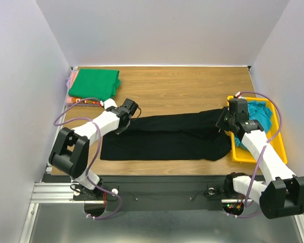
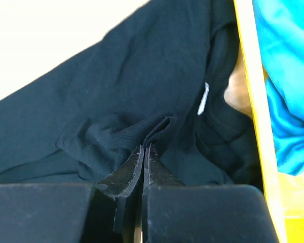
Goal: Fold and stack the t-shirts
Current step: Fold the tshirt
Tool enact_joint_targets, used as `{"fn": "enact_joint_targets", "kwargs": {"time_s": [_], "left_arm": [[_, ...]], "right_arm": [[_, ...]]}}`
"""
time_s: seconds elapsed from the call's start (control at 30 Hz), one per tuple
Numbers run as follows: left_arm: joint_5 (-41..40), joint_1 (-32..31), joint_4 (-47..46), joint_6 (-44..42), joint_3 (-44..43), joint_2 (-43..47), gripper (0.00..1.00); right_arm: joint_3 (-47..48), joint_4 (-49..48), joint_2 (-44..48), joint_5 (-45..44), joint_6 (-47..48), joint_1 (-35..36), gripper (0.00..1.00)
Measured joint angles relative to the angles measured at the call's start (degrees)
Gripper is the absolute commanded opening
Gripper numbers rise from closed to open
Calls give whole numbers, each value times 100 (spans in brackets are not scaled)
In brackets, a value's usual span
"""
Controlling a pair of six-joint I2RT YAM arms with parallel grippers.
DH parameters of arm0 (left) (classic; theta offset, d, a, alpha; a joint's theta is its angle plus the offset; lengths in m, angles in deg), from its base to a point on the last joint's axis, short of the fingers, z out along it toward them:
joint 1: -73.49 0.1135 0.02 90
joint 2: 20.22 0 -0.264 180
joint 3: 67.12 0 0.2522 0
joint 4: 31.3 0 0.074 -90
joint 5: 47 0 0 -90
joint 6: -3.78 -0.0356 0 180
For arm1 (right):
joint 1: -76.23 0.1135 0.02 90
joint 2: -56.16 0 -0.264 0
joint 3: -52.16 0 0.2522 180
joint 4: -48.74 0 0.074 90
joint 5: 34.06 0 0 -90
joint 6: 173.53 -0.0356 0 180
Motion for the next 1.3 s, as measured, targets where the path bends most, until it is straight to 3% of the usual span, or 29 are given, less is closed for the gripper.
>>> {"fn": "enact_joint_targets", "kwargs": {"time_s": [0.23, 0.27, 0.3, 0.33, 0.37, 0.4, 0.5, 0.53, 0.6, 0.63, 0.67, 0.7, 0.77, 0.97, 1.17, 1.3], "left_arm": [[229, -96, -31, 199, 474, 352, 0], [267, -116, -50, 219, 549, 407, 8], [313, -133, -50, 258, 625, 476, 26], [326, -151, -48, 258, 660, 516, 26], [339, -164, -48, 273, 710, 592, 39], [361, -168, -48, 308, 758, 658, 46], [417, -236, -48, 343, 918, 911, 59], [431, -245, -31, 339, 973, 1005, 59], [444, -295, 48, 372, 1069, 1237, 66], [450, -323, 120, 387, 1102, 1381, 71], [446, -354, 225, 422, 1117, 1572, 87], [442, -374, 302, 426, 1119, 1768, 89], [415, -396, 442, 503, 1119, 2282, 99], [365, -413, 234, 302, 1119, 2929, 98], [420, -413, -498, -170, 1113, 2192, 98], [555, -334, -951, -400, 1115, 1532, 98]], "right_arm": [[-256, 133, 129, -2, -50, 0, 2], [-302, 146, 129, -4, -57, 0, 2], [-350, 151, 129, -7, -66, 0, 3], [-396, 181, 129, -9, -68, 0, 4], [-450, 208, 136, -9, -90, 0, 7], [-496, 262, 153, -9, -101, 0, 16], [-579, 380, 238, -13, -155, 0, 27], [-590, 417, 282, -20, -175, 0, 42], [-595, 527, 400, -70, -227, 0, 57], [-595, 599, 490, -111, -236, 0, 72], [-595, 697, 599, -146, -238, 0, 79], [-595, 782, 719, -170, -275, 0, 99], [-592, 925, 946, -192, -321, 0, 100], [-374, 1145, 1397, 267, -219, 0, 100], [-424, 881, 1410, 1355, -39, 39, 100], [-837, 557, 1113, 1759, -48, 490, 100]]}}
